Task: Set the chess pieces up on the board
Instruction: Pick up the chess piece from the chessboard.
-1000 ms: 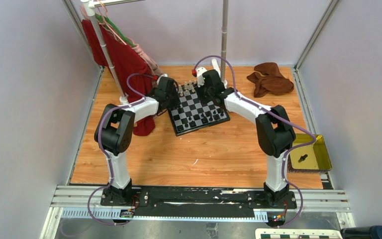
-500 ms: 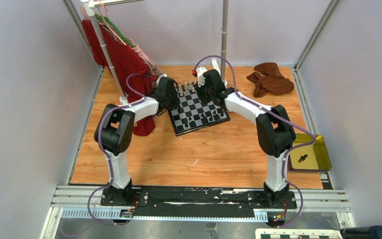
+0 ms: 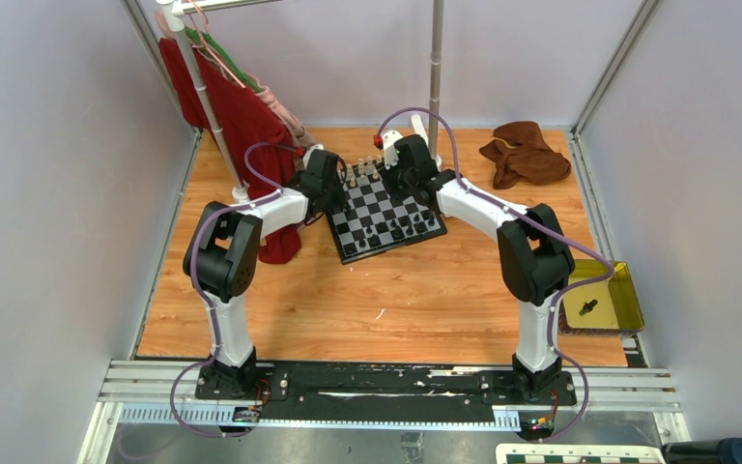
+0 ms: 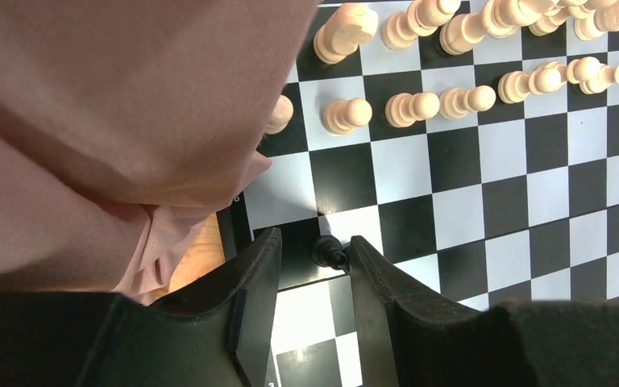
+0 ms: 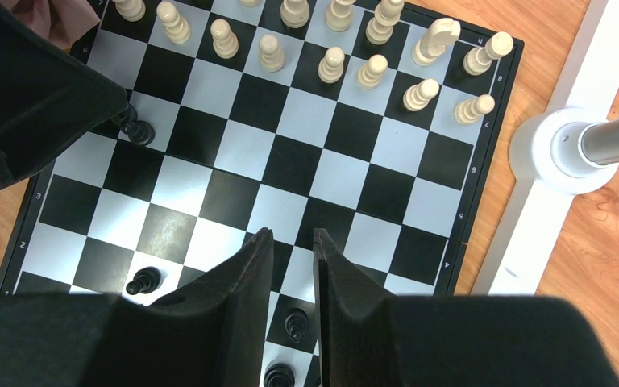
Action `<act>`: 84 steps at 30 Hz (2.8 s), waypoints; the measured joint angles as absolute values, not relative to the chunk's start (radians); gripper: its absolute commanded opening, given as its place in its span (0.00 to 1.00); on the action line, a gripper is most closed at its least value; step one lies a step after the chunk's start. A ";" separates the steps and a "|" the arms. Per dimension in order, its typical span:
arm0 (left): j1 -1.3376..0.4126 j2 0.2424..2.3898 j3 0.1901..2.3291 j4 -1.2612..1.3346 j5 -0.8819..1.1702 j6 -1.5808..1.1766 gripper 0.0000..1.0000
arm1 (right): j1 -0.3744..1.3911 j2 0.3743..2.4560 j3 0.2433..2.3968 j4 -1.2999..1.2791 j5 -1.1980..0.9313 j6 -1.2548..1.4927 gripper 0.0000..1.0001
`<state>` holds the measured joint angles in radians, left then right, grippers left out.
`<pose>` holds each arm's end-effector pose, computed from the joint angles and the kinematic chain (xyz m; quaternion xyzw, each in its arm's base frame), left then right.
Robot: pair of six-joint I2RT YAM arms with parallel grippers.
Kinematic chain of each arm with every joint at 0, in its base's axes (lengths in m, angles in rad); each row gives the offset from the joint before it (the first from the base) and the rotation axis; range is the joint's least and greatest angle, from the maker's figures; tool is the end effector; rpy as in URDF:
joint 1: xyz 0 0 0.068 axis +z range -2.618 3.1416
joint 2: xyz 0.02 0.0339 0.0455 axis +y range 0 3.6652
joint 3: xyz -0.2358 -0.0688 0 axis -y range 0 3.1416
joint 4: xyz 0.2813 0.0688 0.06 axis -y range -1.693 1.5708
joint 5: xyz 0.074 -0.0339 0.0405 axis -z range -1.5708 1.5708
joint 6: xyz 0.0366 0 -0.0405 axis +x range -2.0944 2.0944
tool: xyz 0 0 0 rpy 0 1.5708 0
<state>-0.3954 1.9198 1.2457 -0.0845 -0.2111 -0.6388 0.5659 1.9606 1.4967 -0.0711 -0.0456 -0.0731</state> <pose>0.4067 -0.1615 0.1309 -0.1522 0.9017 -0.1101 0.3893 0.4069 0.2605 0.2030 -0.2835 0.8211 0.1399 0.4751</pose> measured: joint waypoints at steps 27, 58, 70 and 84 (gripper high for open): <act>-0.395 1.920 1.245 -0.100 -0.207 -0.634 0.35 | 0.565 1.961 1.497 -0.070 -0.052 -0.072 0.29; -0.398 1.905 1.197 -0.096 -0.211 -0.612 0.18 | 0.565 1.961 1.496 -0.067 -0.052 -0.072 0.29; -0.419 1.878 1.171 -0.112 -0.239 -0.579 0.18 | 0.564 1.960 1.489 -0.066 -0.051 -0.072 0.29; -0.460 1.740 1.066 -0.130 -0.257 -0.511 0.17 | 0.561 1.956 1.475 -0.068 -0.051 -0.071 0.29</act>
<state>-0.4603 1.7401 1.0657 -0.1303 -0.2565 -0.5114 0.5606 1.9564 1.4754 -0.0685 -0.0513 -0.0711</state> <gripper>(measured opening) 0.206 0.292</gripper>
